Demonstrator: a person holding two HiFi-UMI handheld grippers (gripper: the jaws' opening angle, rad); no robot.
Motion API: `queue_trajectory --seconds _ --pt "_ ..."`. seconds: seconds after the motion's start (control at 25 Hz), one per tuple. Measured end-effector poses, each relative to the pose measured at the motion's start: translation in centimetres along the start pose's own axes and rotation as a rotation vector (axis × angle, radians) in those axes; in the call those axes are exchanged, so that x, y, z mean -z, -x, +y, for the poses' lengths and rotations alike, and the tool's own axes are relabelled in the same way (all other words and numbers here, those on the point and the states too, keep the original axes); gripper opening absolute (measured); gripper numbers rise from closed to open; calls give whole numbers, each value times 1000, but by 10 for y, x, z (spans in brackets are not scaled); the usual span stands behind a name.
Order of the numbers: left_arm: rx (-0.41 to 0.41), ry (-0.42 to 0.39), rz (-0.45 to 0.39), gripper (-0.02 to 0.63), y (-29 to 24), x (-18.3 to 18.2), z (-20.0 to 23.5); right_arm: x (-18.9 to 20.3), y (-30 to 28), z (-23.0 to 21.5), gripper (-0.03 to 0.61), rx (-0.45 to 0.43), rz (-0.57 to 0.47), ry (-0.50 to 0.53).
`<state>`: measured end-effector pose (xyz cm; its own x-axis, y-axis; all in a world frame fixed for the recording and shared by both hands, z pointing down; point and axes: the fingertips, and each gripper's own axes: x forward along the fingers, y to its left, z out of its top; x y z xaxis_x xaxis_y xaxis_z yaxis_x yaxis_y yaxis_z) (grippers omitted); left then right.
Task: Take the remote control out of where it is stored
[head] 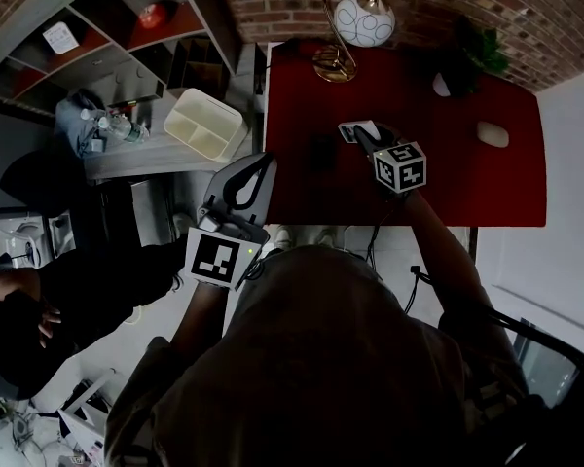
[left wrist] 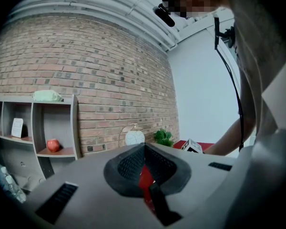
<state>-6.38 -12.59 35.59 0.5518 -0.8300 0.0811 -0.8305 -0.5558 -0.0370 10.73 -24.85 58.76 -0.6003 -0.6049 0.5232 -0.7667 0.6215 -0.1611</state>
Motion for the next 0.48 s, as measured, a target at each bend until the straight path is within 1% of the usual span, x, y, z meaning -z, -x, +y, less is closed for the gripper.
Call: queue_trajectory --seconds 0.24,0.48 --pt "-5 3 10 11 -3 3 2 39 -26 -9 87 -12 91 -126" --pt "-13 11 20 11 -5 6 6 60 -35 -18 87 -14 126 -186"
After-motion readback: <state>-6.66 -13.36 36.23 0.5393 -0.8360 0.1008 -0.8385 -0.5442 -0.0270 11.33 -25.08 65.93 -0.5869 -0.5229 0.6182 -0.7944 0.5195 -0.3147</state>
